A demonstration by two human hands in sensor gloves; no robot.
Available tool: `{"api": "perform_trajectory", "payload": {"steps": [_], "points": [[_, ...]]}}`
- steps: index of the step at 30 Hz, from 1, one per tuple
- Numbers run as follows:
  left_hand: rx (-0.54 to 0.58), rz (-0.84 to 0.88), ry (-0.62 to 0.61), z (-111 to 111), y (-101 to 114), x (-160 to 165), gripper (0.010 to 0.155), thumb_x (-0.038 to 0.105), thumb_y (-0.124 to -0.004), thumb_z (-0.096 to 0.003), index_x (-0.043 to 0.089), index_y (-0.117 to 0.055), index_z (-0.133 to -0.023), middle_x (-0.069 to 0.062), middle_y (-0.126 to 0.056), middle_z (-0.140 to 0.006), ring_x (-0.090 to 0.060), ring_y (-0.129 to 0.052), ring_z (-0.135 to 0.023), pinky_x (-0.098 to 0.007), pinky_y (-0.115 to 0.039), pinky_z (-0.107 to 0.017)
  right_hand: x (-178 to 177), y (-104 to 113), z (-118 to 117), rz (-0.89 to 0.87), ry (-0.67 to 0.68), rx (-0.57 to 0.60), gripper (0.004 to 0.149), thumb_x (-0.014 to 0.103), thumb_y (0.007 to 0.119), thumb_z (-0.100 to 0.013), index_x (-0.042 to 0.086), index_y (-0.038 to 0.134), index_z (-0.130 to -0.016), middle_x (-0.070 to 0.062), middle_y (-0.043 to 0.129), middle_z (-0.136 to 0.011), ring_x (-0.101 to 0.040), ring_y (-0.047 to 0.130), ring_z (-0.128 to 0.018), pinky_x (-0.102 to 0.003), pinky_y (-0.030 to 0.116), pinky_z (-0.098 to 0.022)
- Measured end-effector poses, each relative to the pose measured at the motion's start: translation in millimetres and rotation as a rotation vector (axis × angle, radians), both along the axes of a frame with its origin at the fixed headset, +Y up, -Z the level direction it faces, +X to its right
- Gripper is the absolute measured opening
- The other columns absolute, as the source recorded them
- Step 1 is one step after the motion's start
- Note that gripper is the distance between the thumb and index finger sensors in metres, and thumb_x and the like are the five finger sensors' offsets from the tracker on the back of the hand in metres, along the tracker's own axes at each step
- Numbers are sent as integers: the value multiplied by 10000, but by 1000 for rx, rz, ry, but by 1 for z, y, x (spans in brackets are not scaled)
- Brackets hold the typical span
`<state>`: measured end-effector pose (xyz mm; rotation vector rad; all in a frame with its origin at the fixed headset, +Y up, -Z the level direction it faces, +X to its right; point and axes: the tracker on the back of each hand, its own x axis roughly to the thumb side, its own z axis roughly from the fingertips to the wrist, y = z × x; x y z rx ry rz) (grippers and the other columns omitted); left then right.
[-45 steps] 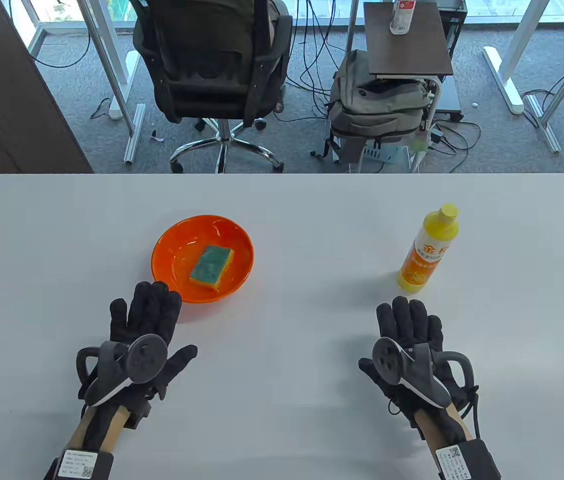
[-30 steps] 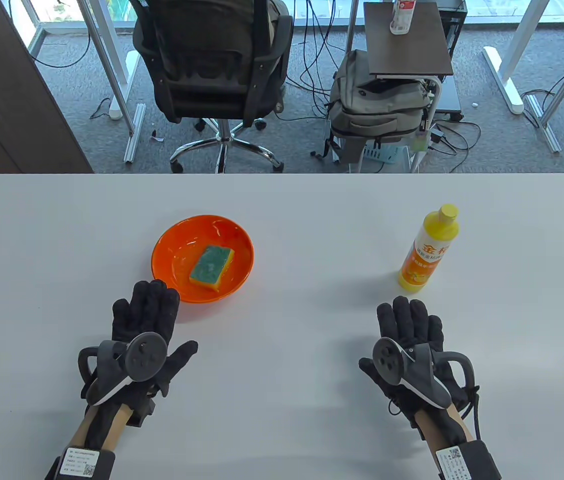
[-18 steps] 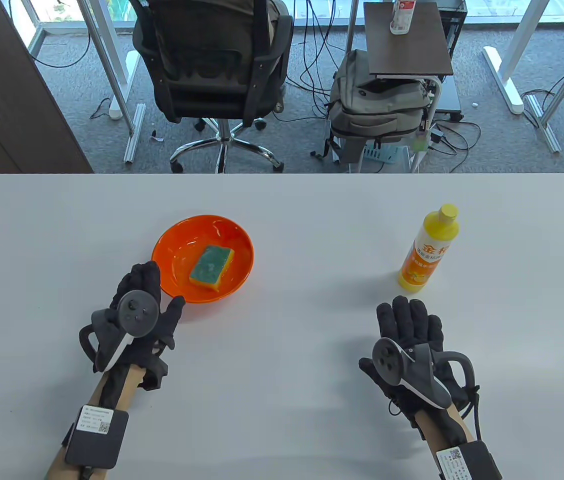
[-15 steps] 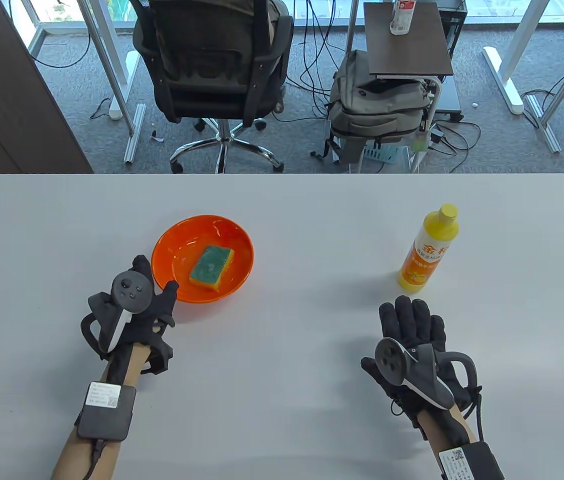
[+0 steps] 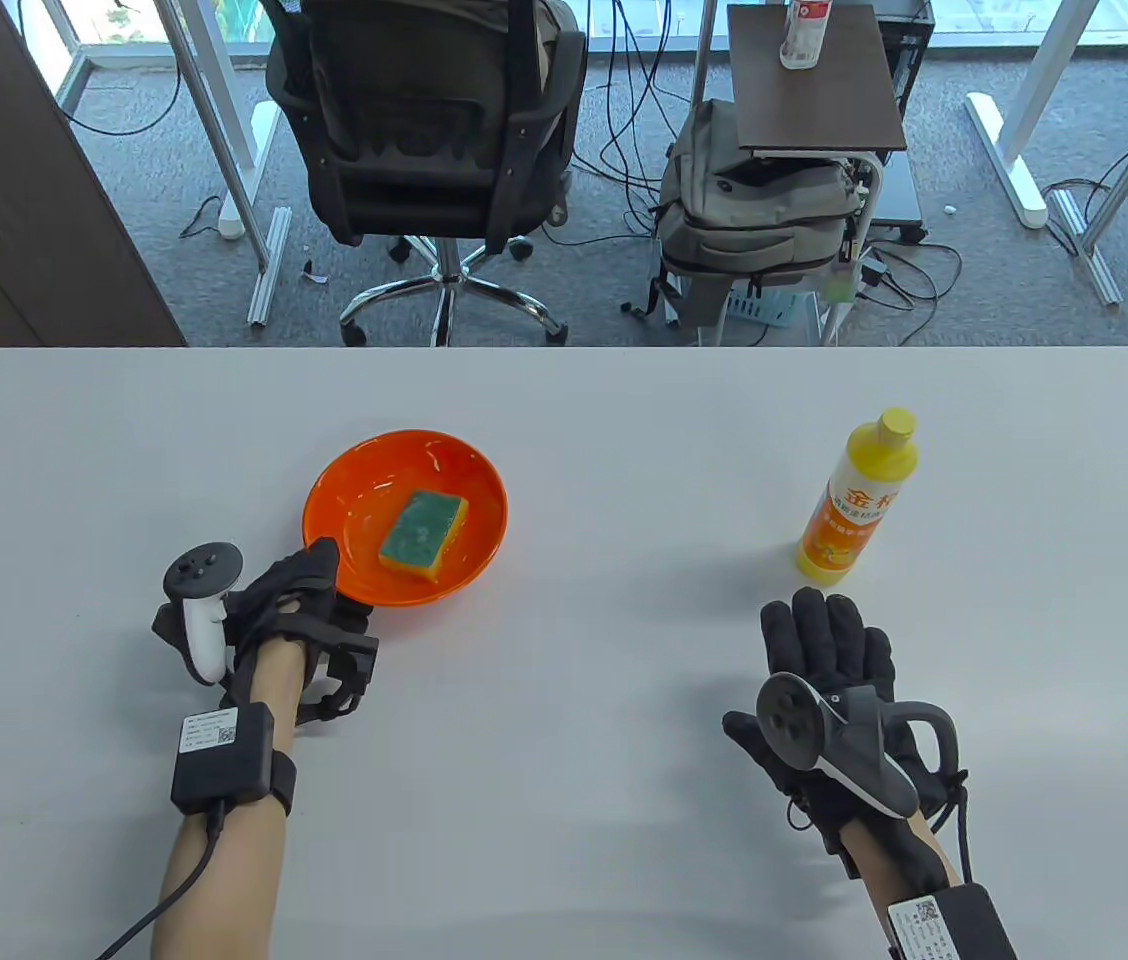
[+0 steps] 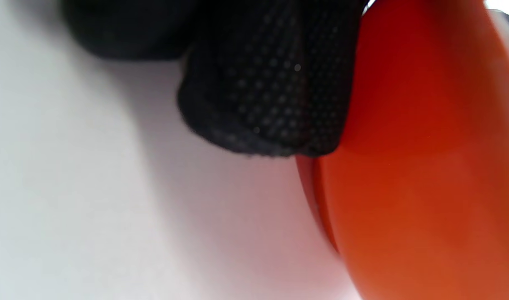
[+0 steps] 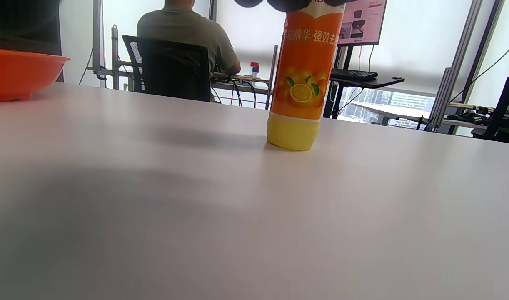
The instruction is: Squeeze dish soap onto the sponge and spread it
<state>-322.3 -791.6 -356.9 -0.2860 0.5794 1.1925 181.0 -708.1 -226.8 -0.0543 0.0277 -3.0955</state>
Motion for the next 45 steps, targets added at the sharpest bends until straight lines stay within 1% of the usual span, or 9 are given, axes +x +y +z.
{"api": "perform_trajectory", "payload": {"steps": [1,7,11,19,27,30,35,39,45], "points": [[8,5,1,-1,0,0,661,552,-673,-457,107,-768,-937,-42,-1079,-426,-205,-1085,-182,-349,-928,-166,0,0,0,0,0,-1,998,727,705,-296,308,232,-1068,-33,227,-1178,-363,329,-1105,-557,373,-802],[19,-47,11,1,7,7,633,492,-679,-453,56,-778,-900,-57,-1089,-379,-199,-1099,-137,-332,-942,-143,0,1,0,-12,-2,4,996,727,704,-296,308,234,-1068,-35,227,-1178,-363,329,-1104,-557,374,-802],[30,-73,-36,4,16,15,625,484,-685,-448,57,-782,-894,-60,-1092,-363,-197,-1098,-121,-329,-942,-128,1,1,0,-22,-5,7,996,726,704,-295,308,235,-1068,-35,228,-1178,-363,331,-1104,-557,374,-803],[70,-46,-193,19,37,49,611,476,-692,-443,67,-791,-887,-66,-1092,-349,-201,-1095,-105,-332,-938,-113,7,3,0,-32,-15,8,998,726,705,-297,305,233,-1068,-34,233,-1178,-365,332,-1104,-557,375,-802],[93,-18,-387,48,48,94,607,472,-694,-444,68,-791,-886,-71,-1091,-350,-206,-1095,-104,-336,-936,-109,7,5,3,-47,-7,18,1001,727,707,-295,305,232,-1068,-35,233,-1178,-362,333,-1105,-558,378,-802],[88,-10,-445,59,45,106,607,471,-694,-443,68,-791,-886,-73,-1091,-352,-208,-1096,-103,-337,-937,-109,6,4,4,-51,0,15,1003,727,711,-295,305,230,-1068,-34,234,-1178,-361,334,-1105,-558,378,-802],[64,-1,-525,75,33,121,608,469,-696,-442,65,-792,-885,-75,-1091,-352,-210,-1095,-103,-339,-936,-107,4,4,5,-51,13,6,1006,727,713,-294,305,227,-1067,-33,230,-1179,-362,332,-1105,-555,380,-804],[41,-8,-554,80,22,124,609,470,-694,-442,65,-789,-887,-75,-1089,-358,-209,-1095,-108,-339,-935,-113,1,3,6,-48,27,-1,1008,728,715,-294,306,224,-1067,-34,226,-1178,-362,328,-1105,-554,381,-805],[26,-40,-577,79,13,121,609,472,-696,-440,69,-789,-888,-73,-1088,-359,-210,-1094,-110,-338,-935,-114,-6,1,9,-45,54,0,1006,727,713,-294,306,226,-1066,-34,227,-1178,-361,329,-1105,-553,383,-804]]}}
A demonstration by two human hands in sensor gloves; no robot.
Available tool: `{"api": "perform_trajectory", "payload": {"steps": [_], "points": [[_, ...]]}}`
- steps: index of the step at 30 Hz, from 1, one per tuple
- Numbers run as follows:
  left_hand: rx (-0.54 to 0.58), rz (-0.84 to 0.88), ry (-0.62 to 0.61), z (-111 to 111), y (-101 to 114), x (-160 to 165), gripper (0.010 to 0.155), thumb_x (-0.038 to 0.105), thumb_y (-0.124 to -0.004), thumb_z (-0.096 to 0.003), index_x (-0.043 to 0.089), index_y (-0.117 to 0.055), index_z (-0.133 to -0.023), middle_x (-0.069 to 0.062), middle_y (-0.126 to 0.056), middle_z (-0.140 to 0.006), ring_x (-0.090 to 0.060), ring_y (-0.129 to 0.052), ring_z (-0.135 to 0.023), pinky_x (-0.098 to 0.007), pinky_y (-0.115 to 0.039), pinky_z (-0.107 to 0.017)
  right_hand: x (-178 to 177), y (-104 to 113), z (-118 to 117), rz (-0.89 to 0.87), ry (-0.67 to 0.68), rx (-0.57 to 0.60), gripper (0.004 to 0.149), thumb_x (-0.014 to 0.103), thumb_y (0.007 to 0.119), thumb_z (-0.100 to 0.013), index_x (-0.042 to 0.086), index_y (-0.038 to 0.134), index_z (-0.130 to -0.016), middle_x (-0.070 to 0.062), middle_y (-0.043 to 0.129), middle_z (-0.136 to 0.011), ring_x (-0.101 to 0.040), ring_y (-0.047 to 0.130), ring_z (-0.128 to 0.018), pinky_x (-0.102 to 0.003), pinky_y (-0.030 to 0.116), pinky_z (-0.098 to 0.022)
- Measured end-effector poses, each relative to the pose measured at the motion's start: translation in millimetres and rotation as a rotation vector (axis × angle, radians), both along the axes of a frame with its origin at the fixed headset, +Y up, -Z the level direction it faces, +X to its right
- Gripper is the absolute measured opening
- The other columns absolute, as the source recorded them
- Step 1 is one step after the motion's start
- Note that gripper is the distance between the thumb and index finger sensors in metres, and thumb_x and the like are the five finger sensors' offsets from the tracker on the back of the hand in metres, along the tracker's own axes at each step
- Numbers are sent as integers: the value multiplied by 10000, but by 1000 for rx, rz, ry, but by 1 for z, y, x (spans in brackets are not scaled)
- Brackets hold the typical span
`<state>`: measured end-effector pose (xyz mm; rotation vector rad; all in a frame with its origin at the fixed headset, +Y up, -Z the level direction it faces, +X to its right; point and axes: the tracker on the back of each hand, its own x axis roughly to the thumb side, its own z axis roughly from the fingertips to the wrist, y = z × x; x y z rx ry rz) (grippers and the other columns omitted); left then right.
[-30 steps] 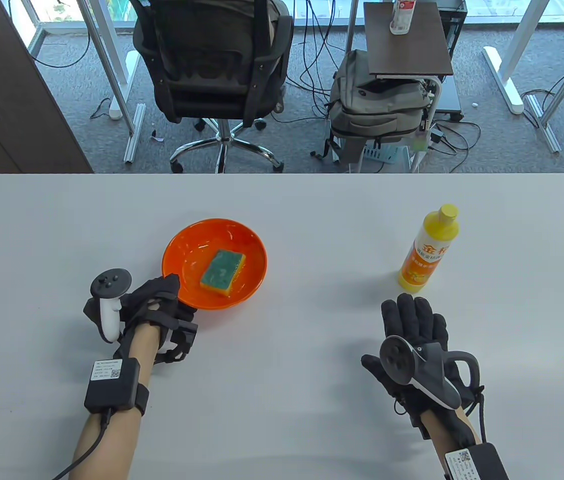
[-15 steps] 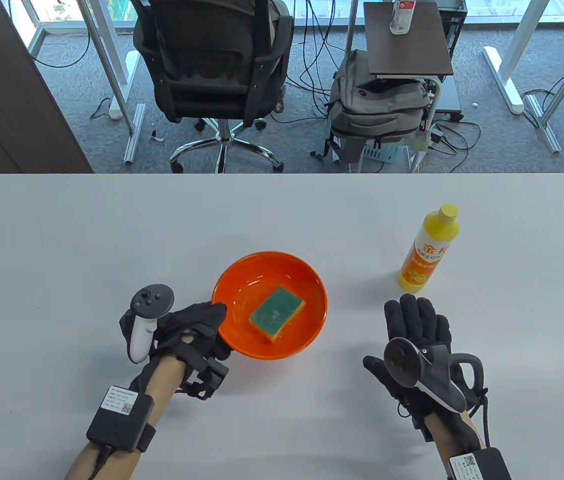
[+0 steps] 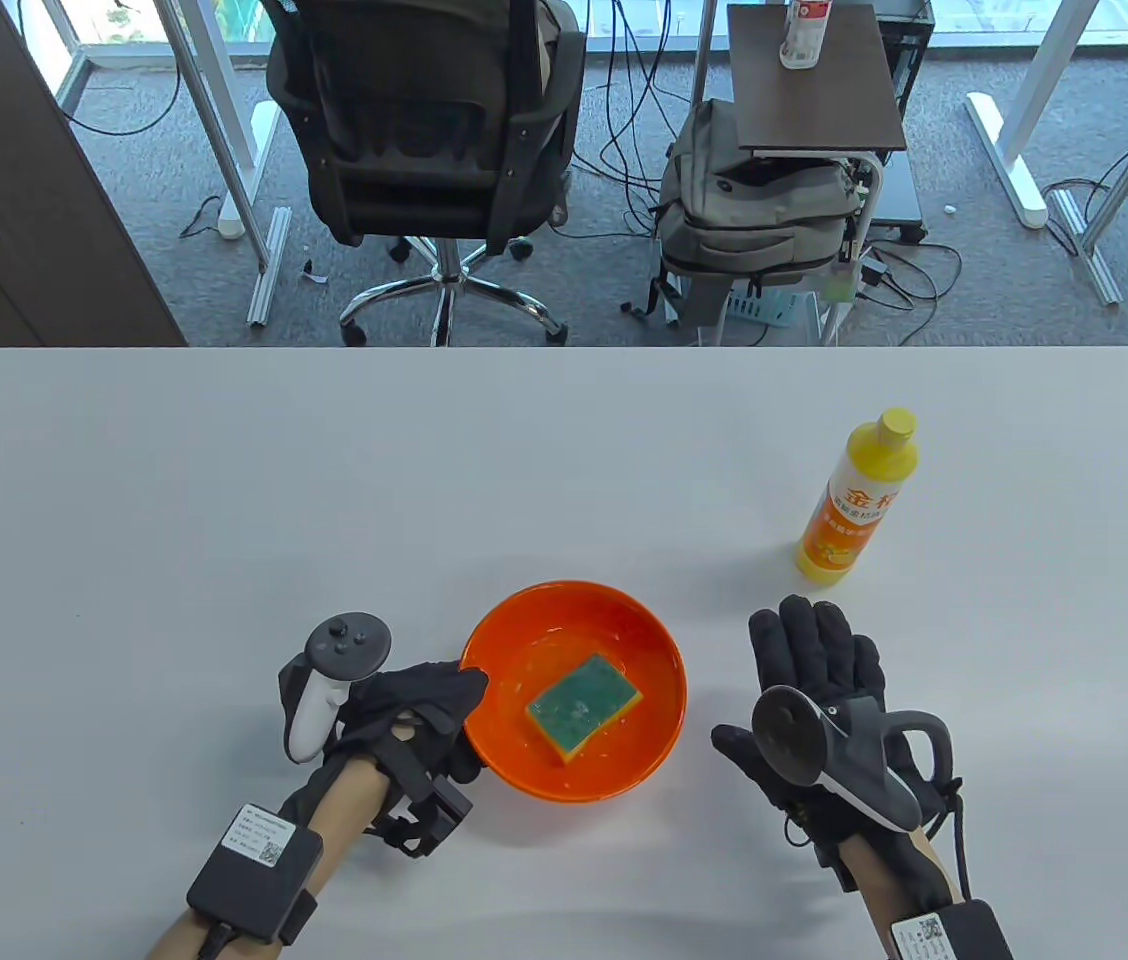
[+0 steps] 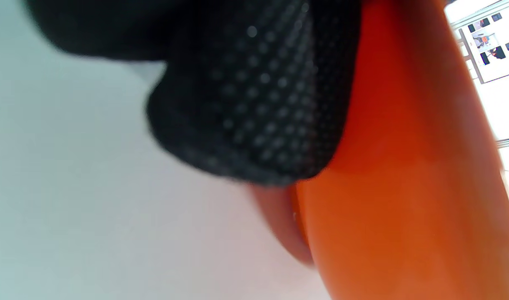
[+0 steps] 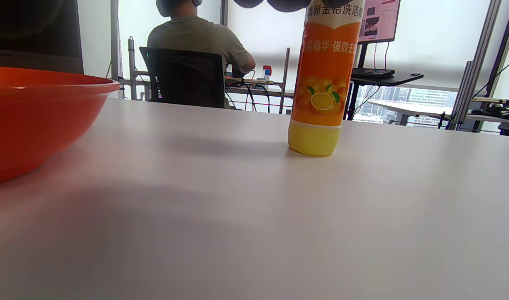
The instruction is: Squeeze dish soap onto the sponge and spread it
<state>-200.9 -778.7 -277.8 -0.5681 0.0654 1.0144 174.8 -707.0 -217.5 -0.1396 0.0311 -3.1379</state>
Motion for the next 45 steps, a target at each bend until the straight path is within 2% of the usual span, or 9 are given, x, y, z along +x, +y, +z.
{"api": "perform_trajectory", "payload": {"steps": [13,23,26,29,30,34,37,40,45], "points": [[-22,7,-11,-2,-4,-3,618,506,-701,-445,113,-787,-914,-51,-1094,-396,-207,-1104,-157,-346,-939,-151,-1,-4,-2,3,2,-17,1004,726,712,-294,305,228,-1066,-35,230,-1177,-362,333,-1103,-554,385,-803],[-9,1,-43,-1,3,1,727,571,-699,-434,96,-685,-984,-72,-1064,-595,-255,-1122,-356,-392,-939,-291,4,-4,-6,-16,-32,-38,998,725,709,-297,298,241,-1068,-41,254,-1177,-365,362,-1101,-551,409,-801],[85,-88,-58,0,18,-3,756,589,-684,-431,106,-644,-1011,-89,-1034,-680,-296,-1104,-448,-429,-920,-352,9,-4,-7,-42,-68,-16,988,722,712,-298,294,264,-1068,-41,288,-1176,-364,393,-1096,-546,429,-799],[243,-252,-54,2,40,-11,769,605,-665,-427,135,-612,-1033,-139,-989,-768,-327,-1072,-557,-464,-892,-428,18,-3,-11,-67,-128,27,981,721,714,-300,286,286,-1069,-39,331,-1172,-361,425,-1091,-542,449,-795],[283,-292,-51,3,46,-14,770,609,-661,-424,150,-602,-1040,-109,-966,-816,-338,-1053,-612,-479,-876,-468,20,-3,-12,-80,-146,37,981,719,716,-300,284,290,-1068,-40,340,-1170,-362,434,-1089,-541,455,-793],[500,-556,-23,8,73,-25,767,623,-657,-417,212,-585,-1061,-100,-817,-1004,-368,-938,-844,-545,-784,-622,35,-5,-20,-175,-247,57,997,724,720,-301,267,275,-1067,-47,342,-1166,-364,439,-1085,-536,462,-793],[619,-757,23,11,87,-32,769,639,-653,-408,252,-575,-1069,-86,-723,-1081,-361,-850,-956,-569,-734,-680,46,-3,-27,-249,-307,70,1052,753,728,-286,253,224,-1063,-57,309,-1166,-368,424,-1089,-535,460,-796],[682,-889,59,13,93,-39,777,658,-648,-401,297,-547,-1081,-55,-629,-1139,-347,-747,-1045,-585,-683,-725,55,1,-34,-318,-384,123,1077,763,733,-280,241,204,-1059,-66,298,-1164,-364,432,-1088,-527,467,-798],[701,-982,98,12,94,-48,779,668,-643,-398,337,-506,-1090,7,-522,-1187,-295,-608,-1134,-595,-621,-768,71,5,-58,-490,-484,137,1126,767,752,-269,233,140,-1048,-77,227,-1161,-362,409,-1093,-527,457,-801]]}}
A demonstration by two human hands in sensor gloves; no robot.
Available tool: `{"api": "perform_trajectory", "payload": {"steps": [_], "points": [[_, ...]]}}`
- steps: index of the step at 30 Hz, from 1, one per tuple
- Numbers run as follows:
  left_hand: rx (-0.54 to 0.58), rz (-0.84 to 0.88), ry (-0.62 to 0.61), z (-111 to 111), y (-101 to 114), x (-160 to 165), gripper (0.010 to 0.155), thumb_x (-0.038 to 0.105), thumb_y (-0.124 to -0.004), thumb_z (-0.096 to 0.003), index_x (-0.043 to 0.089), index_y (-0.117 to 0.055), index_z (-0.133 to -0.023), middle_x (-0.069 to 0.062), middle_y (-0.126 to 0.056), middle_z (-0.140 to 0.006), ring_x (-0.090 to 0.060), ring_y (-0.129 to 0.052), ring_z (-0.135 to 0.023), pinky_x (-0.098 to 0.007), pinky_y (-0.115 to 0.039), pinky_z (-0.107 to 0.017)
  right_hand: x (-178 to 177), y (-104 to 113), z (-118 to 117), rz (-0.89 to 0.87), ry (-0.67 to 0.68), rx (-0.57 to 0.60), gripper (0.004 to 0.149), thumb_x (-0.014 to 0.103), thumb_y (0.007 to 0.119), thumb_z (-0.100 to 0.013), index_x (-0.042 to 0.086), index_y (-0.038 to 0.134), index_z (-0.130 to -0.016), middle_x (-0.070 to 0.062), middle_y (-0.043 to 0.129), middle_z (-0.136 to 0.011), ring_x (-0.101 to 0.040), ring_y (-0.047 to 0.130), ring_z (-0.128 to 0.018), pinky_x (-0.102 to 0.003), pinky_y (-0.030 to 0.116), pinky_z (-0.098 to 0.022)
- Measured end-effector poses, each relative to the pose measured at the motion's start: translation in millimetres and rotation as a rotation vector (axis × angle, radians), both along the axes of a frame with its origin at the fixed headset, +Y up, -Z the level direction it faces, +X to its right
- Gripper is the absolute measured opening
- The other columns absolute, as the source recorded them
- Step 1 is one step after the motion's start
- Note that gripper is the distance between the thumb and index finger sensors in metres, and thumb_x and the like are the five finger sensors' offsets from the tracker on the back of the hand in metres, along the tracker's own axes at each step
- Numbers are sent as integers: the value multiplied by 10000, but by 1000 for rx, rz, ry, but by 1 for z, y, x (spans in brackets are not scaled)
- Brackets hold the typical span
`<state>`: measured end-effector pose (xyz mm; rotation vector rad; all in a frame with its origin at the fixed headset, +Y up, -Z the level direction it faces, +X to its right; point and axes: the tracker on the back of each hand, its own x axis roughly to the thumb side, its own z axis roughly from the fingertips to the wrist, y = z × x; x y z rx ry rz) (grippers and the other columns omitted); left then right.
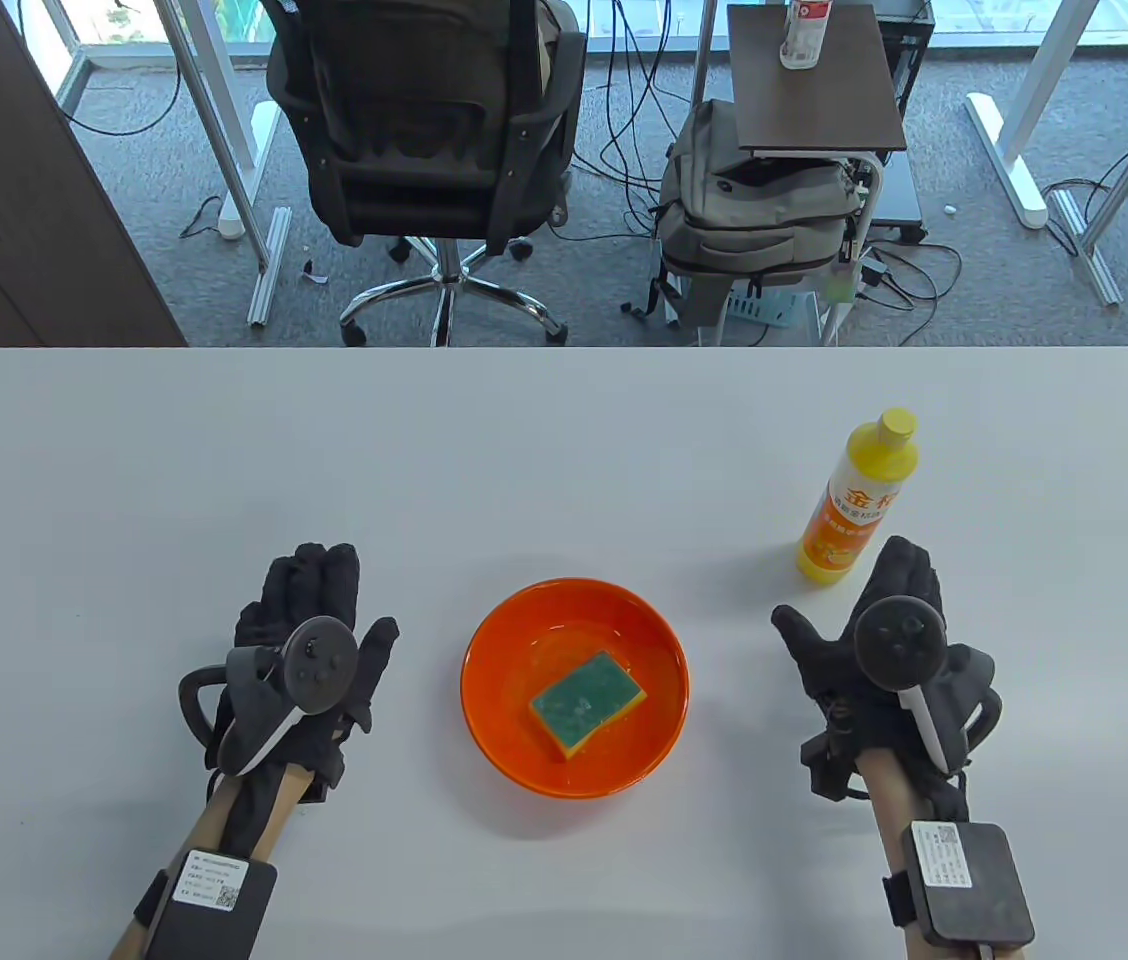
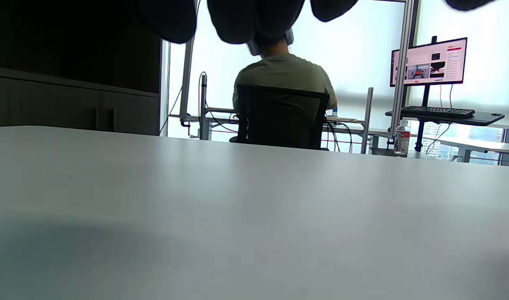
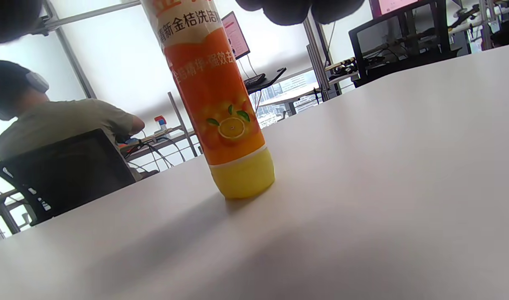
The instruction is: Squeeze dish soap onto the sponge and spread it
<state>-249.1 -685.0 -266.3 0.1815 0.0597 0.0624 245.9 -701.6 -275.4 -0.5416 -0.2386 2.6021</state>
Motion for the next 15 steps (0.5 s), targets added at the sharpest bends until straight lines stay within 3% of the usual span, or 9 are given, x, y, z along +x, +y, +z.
{"api": "perform_trajectory", "payload": {"steps": [7,15], "points": [[-16,1,17,-3,-4,-3,781,669,-641,-397,346,-491,-1092,32,-486,-1198,-264,-543,-1162,-600,-589,-786,14,-5,-42,-188,-125,15,1158,768,784,-251,261,99,-1036,-43,203,-1164,-332,397,-1105,-506,441,-815],[-23,17,26,-4,-5,-7,780,669,-639,-397,350,-489,-1092,39,-490,-1198,-253,-544,-1164,-598,-585,-789,31,-16,-73,-387,-253,66,1179,746,892,-180,323,215,-1047,30,352,-1169,-287,472,-1110,-492,465,-821]]}}
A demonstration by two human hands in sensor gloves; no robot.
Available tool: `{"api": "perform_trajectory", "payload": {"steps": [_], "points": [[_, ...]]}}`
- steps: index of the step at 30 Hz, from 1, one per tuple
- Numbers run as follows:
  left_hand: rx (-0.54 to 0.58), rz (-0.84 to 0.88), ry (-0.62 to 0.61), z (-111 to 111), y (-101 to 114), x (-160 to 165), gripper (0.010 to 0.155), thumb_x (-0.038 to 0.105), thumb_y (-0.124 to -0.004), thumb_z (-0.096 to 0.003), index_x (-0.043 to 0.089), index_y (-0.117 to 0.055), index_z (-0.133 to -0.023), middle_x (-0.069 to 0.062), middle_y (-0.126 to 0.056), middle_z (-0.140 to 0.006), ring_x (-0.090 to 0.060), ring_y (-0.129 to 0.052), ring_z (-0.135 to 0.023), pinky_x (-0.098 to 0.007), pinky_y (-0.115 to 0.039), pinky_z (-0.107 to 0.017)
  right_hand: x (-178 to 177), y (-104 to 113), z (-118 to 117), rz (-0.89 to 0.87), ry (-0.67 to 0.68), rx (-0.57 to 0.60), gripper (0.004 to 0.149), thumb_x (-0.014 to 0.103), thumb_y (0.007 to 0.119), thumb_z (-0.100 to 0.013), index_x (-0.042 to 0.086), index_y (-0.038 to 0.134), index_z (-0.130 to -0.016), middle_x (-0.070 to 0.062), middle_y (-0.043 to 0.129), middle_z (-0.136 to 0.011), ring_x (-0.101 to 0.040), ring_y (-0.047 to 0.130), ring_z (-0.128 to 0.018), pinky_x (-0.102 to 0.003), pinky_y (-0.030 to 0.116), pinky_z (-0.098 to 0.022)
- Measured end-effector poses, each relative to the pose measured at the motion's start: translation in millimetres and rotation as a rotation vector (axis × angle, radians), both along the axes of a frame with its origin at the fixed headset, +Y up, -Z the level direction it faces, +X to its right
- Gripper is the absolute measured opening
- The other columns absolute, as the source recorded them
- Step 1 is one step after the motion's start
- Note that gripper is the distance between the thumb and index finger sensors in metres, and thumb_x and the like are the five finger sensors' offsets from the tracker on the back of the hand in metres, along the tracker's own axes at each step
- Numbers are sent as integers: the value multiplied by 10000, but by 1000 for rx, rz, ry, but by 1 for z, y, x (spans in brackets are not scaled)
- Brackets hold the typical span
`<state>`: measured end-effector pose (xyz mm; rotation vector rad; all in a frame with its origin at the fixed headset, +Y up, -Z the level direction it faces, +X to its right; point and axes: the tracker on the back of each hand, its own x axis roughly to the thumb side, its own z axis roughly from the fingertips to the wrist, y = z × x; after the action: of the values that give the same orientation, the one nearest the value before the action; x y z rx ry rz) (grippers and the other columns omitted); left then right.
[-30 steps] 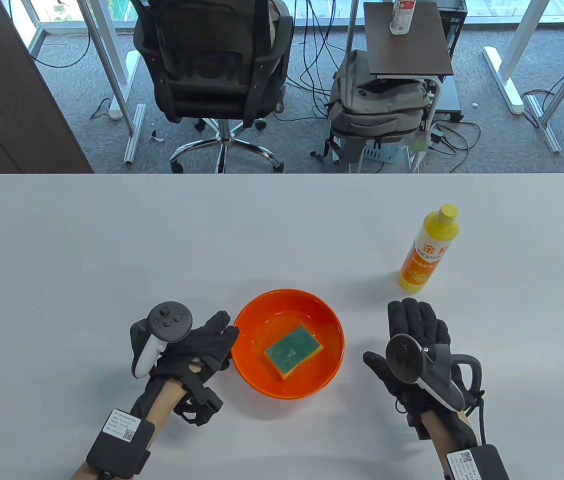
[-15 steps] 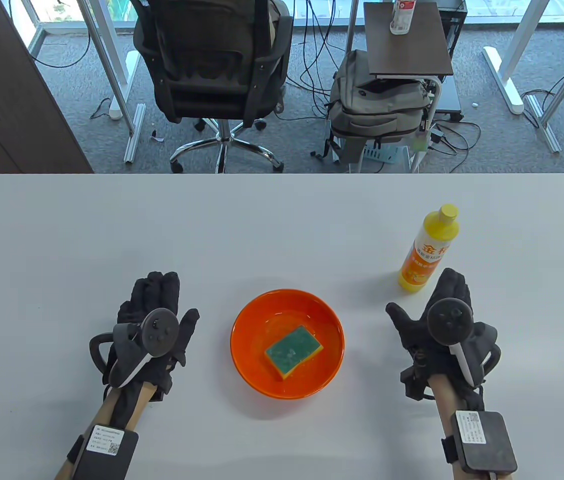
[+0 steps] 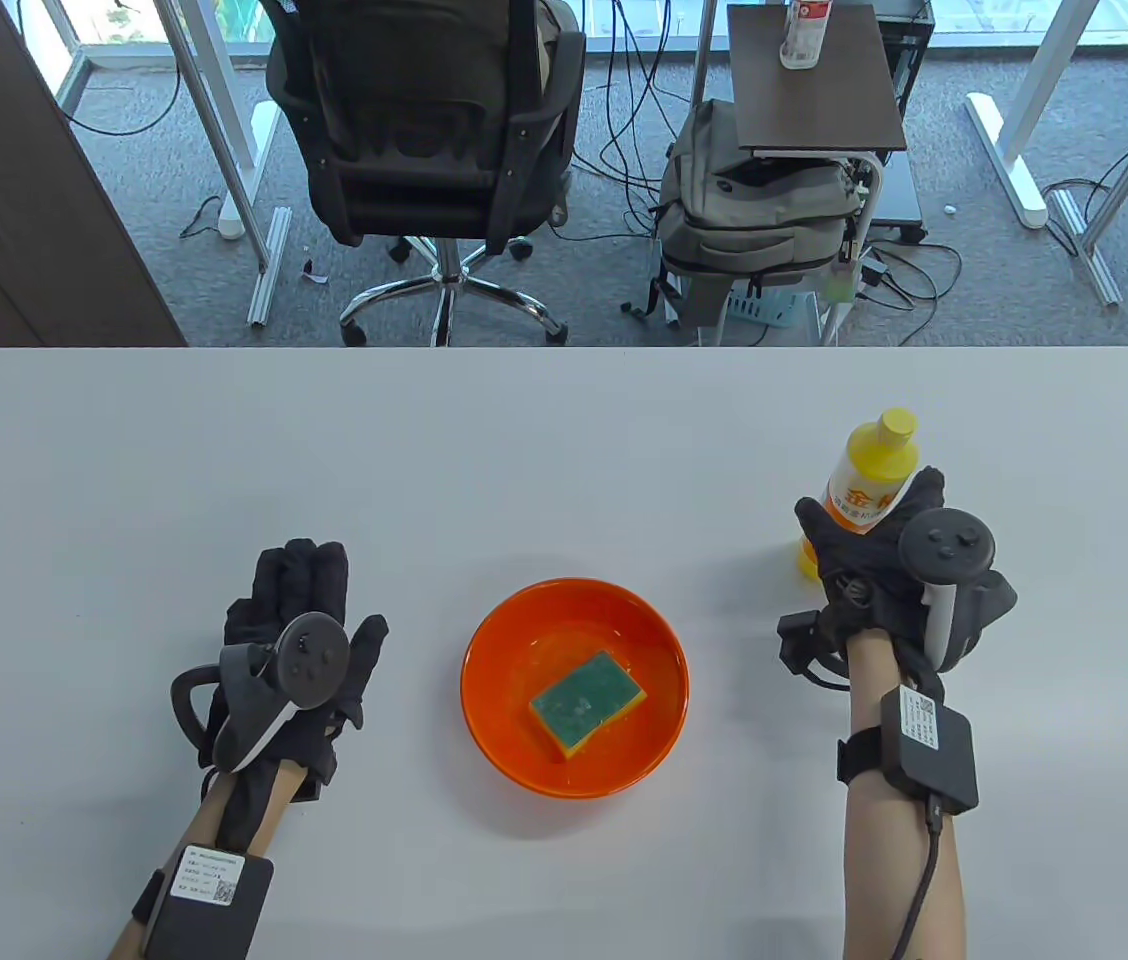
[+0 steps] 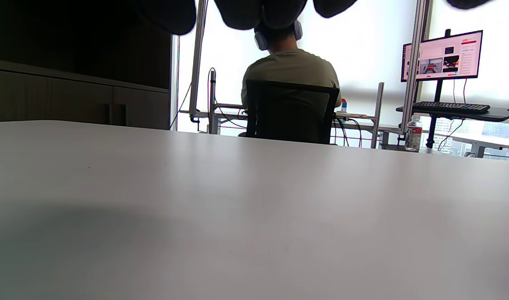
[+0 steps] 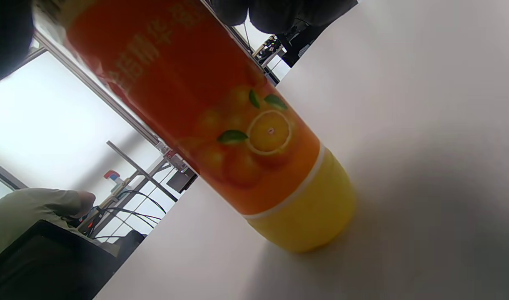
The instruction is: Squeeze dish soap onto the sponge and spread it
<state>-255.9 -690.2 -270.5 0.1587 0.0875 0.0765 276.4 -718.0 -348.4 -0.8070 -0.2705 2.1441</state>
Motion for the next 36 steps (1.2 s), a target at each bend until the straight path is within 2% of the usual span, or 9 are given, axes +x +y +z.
{"api": "perform_trajectory", "payload": {"steps": [6,9,11,14,17,22,27,30,36], "points": [[-19,33,6,-2,-2,-4,779,667,-639,-398,349,-487,-1093,38,-488,-1198,-252,-538,-1166,-599,-580,-792,8,-15,-13,-163,22,17,1113,712,944,-168,423,315,-1040,126,477,-1156,-260,507,-1120,-510,457,-829],[-23,41,1,-3,-3,-3,776,666,-639,-398,353,-486,-1092,42,-485,-1199,-250,-535,-1167,-598,-573,-796,7,-16,-16,-204,15,33,999,676,966,-184,472,441,-1009,173,640,-1090,-221,596,-1102,-519,477,-823],[-29,45,-6,-3,-5,0,776,666,-639,-398,352,-487,-1091,42,-485,-1199,-253,-534,-1167,-600,-570,-795,5,-16,-15,-212,-8,47,863,658,977,-197,506,568,-942,194,716,-1040,-208,671,-1073,-514,501,-819],[-34,50,-22,-3,-5,5,774,666,-640,-398,355,-487,-1090,43,-485,-1199,-251,-534,-1167,-598,-571,-797,1,-16,-10,-233,-10,68,803,660,986,-206,522,624,-909,204,758,-1008,-198,747,-1034,-511,533,-813],[-10,82,-46,0,2,10,772,661,-647,-400,352,-490,-1089,41,-490,-1197,-255,-540,-1164,-597,-572,-797,-3,-10,-2,-234,66,76,779,667,984,-214,511,649,-900,196,790,-982,-199,786,-1008,-515,563,-806],[51,249,-132,10,25,26,759,647,-674,-400,334,-536,-1078,14,-553,-1177,-285,-605,-1135,-601,-579,-790,-22,23,24,-187,201,145,769,652,981,-232,496,630,-898,190,784,-973,-192,812,-987,-511,590,-802],[81,456,-305,32,58,60,748,639,-702,-403,321,-575,-1067,-3,-626,-1147,-296,-691,-1087,-579,-637,-769,-50,58,64,-141,326,293,782,656,959,-258,493,562,-911,197,767,-958,-165,845,-943,-490,615,-799],[89,578,-416,44,81,76,732,628,-718,-407,321,-599,-1060,1,-673,-1121,-286,-759,-1034,-536,-692,-740,-68,69,86,-115,430,356,780,655,956,-266,487,555,-913,180,773,-945,-168,866,-904,-483,631,-793],[148,667,-582,62,120,96,689,609,-748,-410,325,-659,-1031,25,-796,-1014,-236,-899,-853,-440,-798,-625,-111,83,120,40,646,400,787,639,968,-255,458,579,-915,150,798,-920,-181,896,-844,-496,678,-763]]}}
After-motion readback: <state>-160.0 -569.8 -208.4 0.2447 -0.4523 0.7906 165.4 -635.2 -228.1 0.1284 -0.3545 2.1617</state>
